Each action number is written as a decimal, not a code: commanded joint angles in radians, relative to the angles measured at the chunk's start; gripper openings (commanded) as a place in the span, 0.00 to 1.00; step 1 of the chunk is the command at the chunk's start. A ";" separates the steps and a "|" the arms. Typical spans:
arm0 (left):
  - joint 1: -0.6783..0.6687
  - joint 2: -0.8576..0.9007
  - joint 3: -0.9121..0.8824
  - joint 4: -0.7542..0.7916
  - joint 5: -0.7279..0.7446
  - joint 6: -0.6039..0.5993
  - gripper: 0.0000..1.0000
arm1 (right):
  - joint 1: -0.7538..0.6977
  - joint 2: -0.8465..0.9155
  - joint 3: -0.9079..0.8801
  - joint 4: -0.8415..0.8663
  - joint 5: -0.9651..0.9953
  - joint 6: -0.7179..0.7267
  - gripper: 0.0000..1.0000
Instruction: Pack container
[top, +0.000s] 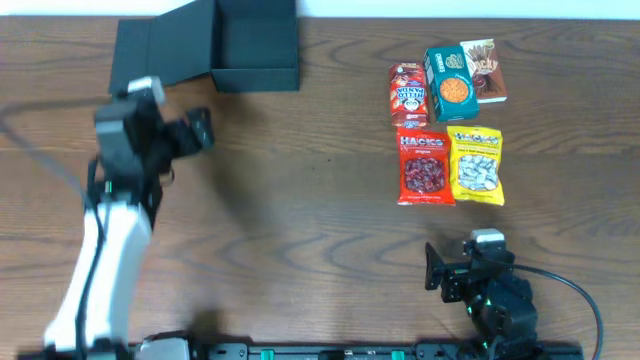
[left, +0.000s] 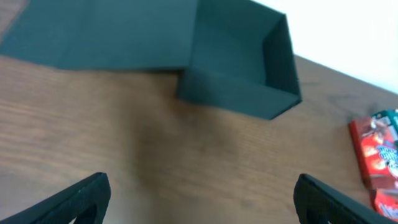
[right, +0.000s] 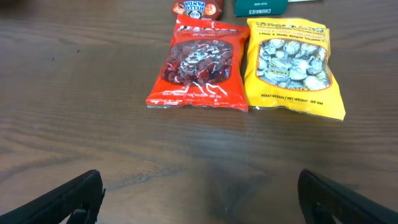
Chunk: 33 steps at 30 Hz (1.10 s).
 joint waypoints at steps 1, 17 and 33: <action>-0.054 0.155 0.216 -0.066 0.003 0.092 0.95 | -0.010 -0.005 -0.008 -0.002 0.003 0.007 0.99; -0.273 0.754 0.910 -0.396 -0.150 0.206 0.95 | -0.010 -0.005 -0.008 -0.002 0.003 0.007 0.99; -0.307 0.845 0.911 -0.319 -0.206 0.253 0.95 | -0.010 -0.005 -0.008 -0.002 0.003 0.007 1.00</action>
